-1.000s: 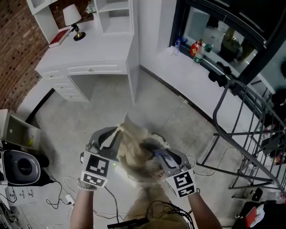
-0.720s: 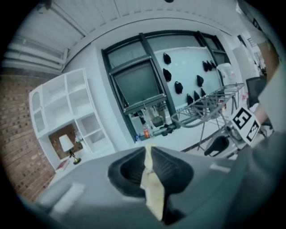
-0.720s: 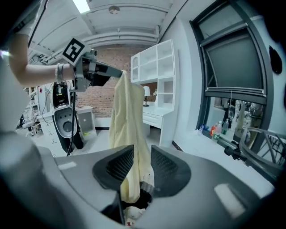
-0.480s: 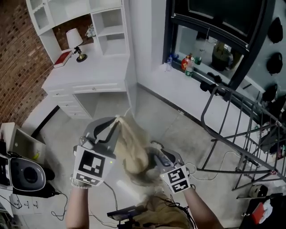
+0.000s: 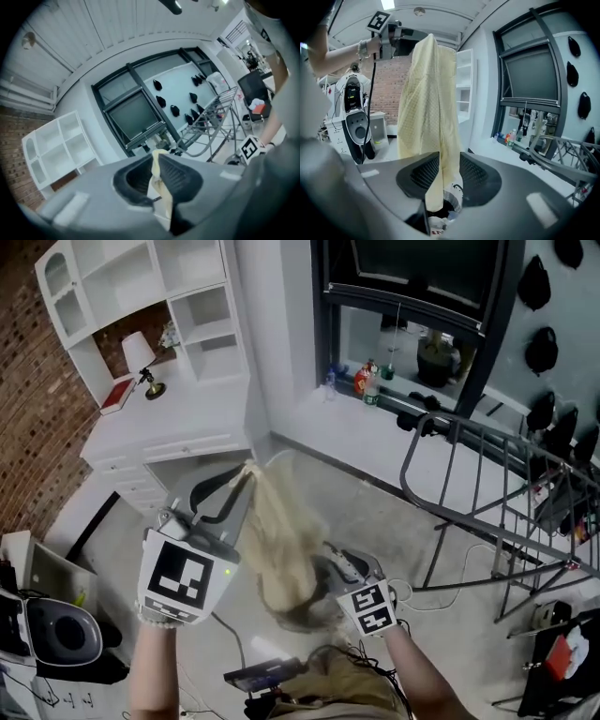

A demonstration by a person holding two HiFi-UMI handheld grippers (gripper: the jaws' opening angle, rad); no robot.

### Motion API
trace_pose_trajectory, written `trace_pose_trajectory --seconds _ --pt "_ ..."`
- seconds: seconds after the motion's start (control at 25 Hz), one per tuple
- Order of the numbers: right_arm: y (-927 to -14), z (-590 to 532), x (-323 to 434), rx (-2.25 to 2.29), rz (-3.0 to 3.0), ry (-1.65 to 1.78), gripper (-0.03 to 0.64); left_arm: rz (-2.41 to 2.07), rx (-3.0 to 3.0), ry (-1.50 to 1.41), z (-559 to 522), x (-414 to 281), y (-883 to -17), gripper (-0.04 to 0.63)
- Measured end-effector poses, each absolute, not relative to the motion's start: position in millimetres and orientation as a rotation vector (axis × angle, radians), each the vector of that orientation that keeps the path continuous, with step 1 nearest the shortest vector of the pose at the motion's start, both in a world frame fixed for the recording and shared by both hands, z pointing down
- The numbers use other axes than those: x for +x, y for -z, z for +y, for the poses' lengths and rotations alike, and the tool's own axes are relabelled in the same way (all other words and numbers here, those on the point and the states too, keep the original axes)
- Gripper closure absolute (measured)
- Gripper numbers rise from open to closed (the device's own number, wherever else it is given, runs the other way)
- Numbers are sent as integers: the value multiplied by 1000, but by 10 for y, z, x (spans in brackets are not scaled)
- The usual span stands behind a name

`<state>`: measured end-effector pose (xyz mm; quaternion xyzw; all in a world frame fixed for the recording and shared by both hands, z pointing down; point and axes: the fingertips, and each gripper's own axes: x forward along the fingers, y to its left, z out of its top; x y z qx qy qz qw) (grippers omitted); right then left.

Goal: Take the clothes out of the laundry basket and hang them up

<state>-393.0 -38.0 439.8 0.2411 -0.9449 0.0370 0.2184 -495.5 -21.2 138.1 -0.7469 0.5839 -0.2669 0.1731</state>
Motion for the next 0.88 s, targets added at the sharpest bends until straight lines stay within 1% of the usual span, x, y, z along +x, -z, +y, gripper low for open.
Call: trace_pose_trajectory --seconds 0.28,0.4,0.52,0.56,0.6,0.64,0.88 --pt "-4637 -415 -3896 742 -2570 -158 428 1562 -2174 660 -52 -4552 -1135 566" --pt "-4861 -446 -3940 719 -2526 -188 416 1520 -2206 628 -3 -4399 -1082 566" --pt "-5016 -481 -3894 708 -2473 -167 418 1505 -2233 601 -15 -4314 -1050 566" --pt "-5042 -484 -3839 705 -2458 -153 468 1503 -2236 603 -30 -4289 -1054 566" --pt "-5058 -494 -3760 709 -2443 -141 561 1500 -2237 608 -50 -4263 -1066 566" --pt "-5069 -512 -3656 720 -2429 -135 591 1498 -2238 613 -74 -4239 -1084 566" --pt "-4938 -716 -2621 920 -2360 -146 594 1526 -2281 602 -264 -4144 -1280 565"
